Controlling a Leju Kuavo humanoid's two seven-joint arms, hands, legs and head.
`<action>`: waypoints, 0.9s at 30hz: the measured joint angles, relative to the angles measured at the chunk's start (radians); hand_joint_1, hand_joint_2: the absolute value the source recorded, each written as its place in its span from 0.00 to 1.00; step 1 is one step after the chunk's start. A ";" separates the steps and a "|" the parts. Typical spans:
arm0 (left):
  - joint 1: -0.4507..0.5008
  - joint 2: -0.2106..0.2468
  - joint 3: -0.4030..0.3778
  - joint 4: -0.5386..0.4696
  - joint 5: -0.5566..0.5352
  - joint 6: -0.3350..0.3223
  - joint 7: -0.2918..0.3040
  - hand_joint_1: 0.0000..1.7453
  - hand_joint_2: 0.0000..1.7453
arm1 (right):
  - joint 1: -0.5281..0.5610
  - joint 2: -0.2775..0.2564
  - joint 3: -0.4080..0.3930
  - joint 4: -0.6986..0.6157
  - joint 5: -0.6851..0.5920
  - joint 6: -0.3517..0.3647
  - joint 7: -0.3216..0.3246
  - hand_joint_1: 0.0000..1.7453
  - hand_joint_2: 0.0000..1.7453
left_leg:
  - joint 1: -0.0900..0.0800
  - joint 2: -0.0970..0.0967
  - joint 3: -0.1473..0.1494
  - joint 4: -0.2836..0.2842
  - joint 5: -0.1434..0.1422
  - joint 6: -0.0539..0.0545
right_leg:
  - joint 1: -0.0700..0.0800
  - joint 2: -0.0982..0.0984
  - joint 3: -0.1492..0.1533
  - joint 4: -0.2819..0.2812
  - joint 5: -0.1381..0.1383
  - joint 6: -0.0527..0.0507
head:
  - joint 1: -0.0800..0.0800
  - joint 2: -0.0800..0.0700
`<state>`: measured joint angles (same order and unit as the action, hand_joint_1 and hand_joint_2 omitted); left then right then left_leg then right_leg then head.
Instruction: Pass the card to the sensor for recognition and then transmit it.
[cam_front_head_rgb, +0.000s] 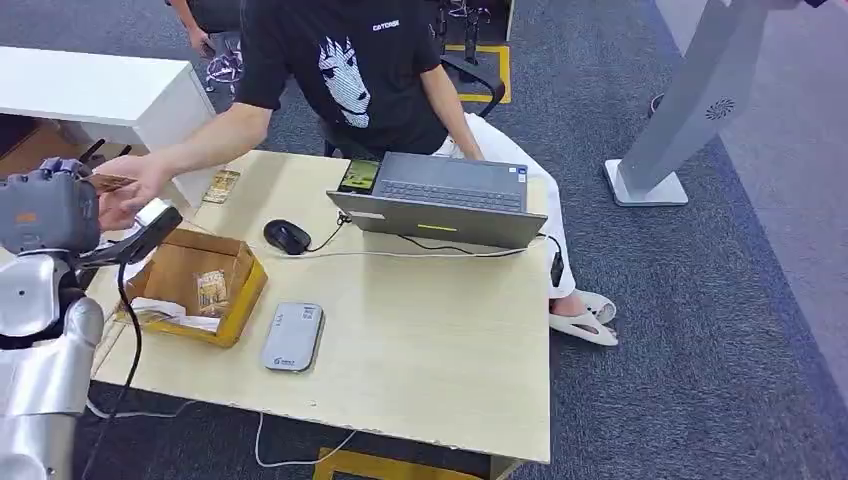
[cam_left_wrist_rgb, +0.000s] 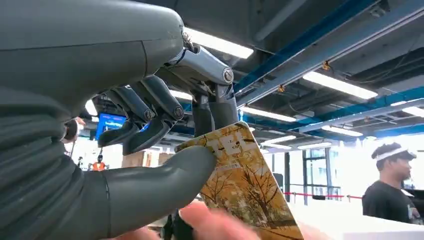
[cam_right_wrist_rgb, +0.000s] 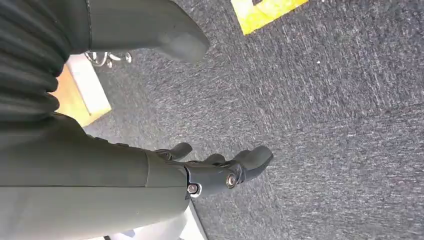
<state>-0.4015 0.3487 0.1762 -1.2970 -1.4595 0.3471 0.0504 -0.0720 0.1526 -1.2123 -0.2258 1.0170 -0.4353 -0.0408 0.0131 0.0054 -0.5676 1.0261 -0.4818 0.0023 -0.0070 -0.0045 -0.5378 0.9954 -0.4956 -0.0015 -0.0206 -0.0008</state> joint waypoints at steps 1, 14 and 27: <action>-0.004 -0.003 -0.006 0.006 -0.005 0.002 0.001 1.00 1.00 | 0.000 0.000 0.000 0.000 0.000 0.000 0.000 0.00 1.00 | 0.000 0.000 0.000 0.000 0.000 0.000 | 0.000 0.000 0.000 0.000 0.000 0.000 | 0.000 0.000; 0.008 -0.075 -0.070 0.010 0.010 0.127 -0.006 0.00 1.00 | -0.004 0.000 0.000 0.000 0.013 0.005 0.002 0.00 1.00 | 0.000 0.001 0.000 0.000 0.000 0.000 | 0.000 0.002 0.000 0.000 0.001 0.001 | 0.000 0.000; 0.325 -0.149 -0.083 -0.341 0.180 0.222 -0.129 0.00 1.00 | 0.001 0.001 -0.010 0.000 -0.015 -0.002 0.009 0.00 1.00 | 0.000 0.003 -0.002 0.000 -0.001 0.000 | -0.001 0.004 -0.003 0.000 0.000 0.001 | -0.002 0.000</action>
<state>-0.0769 0.1999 0.0935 -1.6381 -1.2791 0.5691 -0.0782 -0.0709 0.1534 -1.2223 -0.2255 1.0018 -0.4368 -0.0317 0.0128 0.0083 -0.5700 1.0261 -0.4827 0.0022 -0.0083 -0.0006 -0.5410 0.9951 -0.4953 -0.0001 -0.0221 -0.0008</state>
